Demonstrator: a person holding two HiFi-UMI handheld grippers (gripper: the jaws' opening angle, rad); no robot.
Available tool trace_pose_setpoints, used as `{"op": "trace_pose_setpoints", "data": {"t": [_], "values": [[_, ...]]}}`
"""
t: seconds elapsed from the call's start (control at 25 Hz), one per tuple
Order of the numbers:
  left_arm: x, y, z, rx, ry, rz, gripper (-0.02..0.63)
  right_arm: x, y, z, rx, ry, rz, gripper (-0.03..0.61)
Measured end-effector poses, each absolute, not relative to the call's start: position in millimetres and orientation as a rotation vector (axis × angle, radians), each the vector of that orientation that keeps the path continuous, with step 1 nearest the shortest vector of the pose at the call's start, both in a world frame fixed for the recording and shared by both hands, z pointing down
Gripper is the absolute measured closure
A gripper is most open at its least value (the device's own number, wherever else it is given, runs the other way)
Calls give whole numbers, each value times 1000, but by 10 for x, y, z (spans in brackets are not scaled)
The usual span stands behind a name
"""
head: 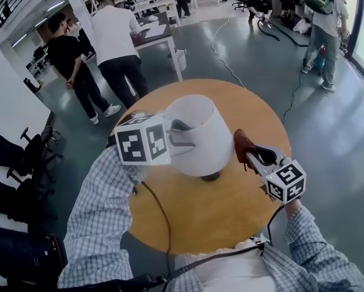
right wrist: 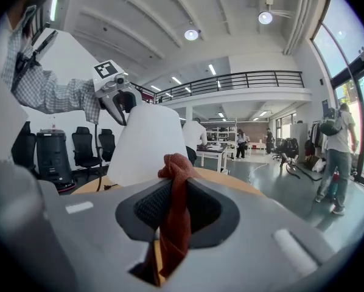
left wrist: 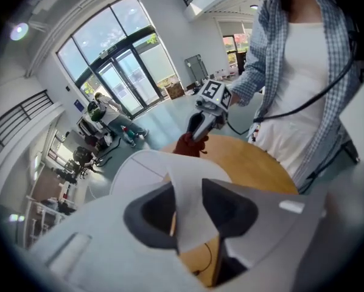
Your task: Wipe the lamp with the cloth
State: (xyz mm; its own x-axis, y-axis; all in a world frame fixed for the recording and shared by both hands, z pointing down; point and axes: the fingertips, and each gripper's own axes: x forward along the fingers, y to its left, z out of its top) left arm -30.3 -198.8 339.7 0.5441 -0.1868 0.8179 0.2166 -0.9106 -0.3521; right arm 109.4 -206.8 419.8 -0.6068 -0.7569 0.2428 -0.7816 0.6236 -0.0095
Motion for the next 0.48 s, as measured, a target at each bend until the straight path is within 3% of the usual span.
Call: {"op": "trace_pose_setpoints", "data": {"t": [0.48], "values": [[-843, -2135, 3285, -2695, 292, -1213, 489, 628, -2367, 4587, 1236, -2591, 293, 509]]}}
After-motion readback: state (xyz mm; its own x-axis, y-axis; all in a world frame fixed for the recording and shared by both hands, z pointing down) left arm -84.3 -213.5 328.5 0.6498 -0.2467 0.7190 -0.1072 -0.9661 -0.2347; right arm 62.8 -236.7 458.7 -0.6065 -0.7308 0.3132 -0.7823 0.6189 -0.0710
